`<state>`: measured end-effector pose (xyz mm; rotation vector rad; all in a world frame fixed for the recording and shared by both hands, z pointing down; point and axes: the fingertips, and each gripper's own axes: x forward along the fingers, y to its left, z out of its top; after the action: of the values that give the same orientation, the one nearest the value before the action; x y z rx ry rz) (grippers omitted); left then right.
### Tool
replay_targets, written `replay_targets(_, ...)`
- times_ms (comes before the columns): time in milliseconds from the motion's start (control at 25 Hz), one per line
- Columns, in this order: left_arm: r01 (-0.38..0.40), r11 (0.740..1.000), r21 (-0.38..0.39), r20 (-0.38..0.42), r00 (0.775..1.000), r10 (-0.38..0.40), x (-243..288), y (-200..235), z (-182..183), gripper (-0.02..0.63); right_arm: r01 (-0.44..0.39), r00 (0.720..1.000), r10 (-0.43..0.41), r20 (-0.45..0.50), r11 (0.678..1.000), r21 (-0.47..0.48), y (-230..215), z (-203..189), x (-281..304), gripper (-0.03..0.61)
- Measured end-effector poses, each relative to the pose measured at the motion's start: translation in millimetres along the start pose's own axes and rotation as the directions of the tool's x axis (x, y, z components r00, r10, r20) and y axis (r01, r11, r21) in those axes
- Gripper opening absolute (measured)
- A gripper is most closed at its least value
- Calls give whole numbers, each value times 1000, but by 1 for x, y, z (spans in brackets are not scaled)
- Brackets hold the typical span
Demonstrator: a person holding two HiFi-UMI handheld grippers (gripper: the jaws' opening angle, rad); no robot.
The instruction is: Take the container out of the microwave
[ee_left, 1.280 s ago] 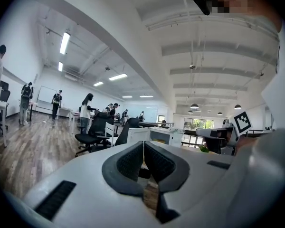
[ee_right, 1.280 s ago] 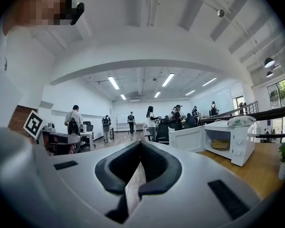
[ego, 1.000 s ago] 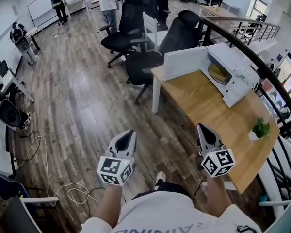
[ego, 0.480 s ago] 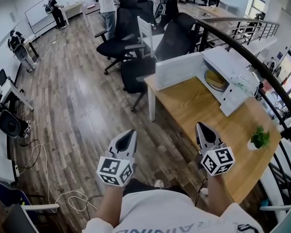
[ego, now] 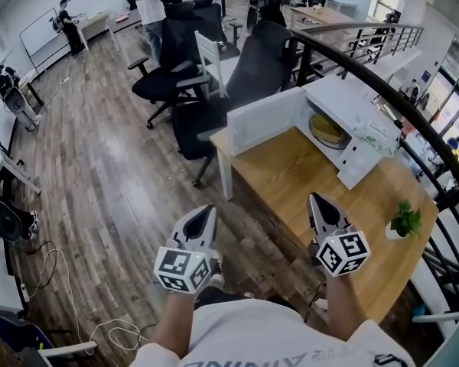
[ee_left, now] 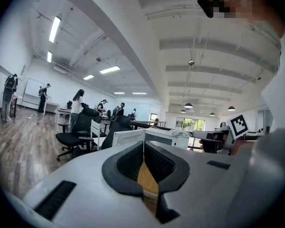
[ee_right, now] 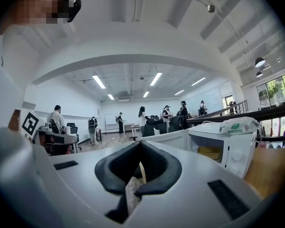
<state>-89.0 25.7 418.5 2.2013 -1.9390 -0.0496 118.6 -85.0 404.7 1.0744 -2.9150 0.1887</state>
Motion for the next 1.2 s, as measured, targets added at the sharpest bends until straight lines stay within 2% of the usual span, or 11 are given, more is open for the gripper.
replay_targets(400,117,993,24,-12,993,-116,94,57,30,35,115,993,-116,-9,992,-41,-32,17,80,21)
replay_targets(720,202,979,-5,-43,978,-202,148,103,34,35,190,981,-192,-37,980,-49,-39,17,138,21)
replay_targets(880,281,960,-1,-63,958,-280,175,108,32,35,243,968,-247,-49,967,-71,-42,17,156,21)
replay_targets(1200,439,898,23,-99,895,-434,214,95,22,35,381,921,-386,-55,921,-84,-61,8,151,21)
